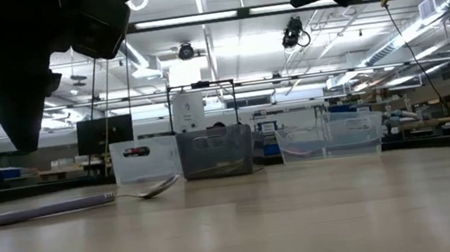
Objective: Sort silverware by color (type)
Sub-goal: Put the purple spoon into the left transparent bin, then return to Home Position
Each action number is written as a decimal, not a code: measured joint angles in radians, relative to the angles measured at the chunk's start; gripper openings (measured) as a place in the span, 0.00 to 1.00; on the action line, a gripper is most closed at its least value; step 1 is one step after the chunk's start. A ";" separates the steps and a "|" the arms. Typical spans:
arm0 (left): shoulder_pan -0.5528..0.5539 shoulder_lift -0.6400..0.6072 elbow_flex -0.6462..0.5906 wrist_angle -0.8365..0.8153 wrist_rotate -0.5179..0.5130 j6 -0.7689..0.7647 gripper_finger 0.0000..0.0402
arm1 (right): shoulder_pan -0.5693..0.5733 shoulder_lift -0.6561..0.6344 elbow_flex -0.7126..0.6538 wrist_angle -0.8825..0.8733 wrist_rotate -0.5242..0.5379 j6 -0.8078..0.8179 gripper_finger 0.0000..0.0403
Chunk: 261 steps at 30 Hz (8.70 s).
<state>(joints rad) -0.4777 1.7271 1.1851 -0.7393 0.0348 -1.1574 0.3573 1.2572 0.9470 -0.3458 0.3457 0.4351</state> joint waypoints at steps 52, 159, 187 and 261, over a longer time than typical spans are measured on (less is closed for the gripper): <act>0.078 -0.010 -0.334 0.276 -0.261 0.125 0.12 | -0.010 0.000 0.000 0.067 0.072 0.044 0.49; 1.040 -0.782 -0.674 0.750 -0.060 0.689 0.35 | -0.673 -0.428 -0.339 0.392 -0.210 0.089 0.39; 0.958 -1.292 -0.834 0.574 -0.214 0.579 0.35 | -0.784 -1.208 -0.704 0.311 0.035 0.251 0.38; 0.614 -1.394 -1.177 0.818 -0.199 0.490 0.35 | -0.784 -1.250 -0.858 0.427 -0.007 0.400 0.38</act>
<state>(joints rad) 0.1368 0.3332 0.0078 0.0784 -0.1642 -0.6670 -0.4267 0.0071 0.0895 0.0809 0.3389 0.8349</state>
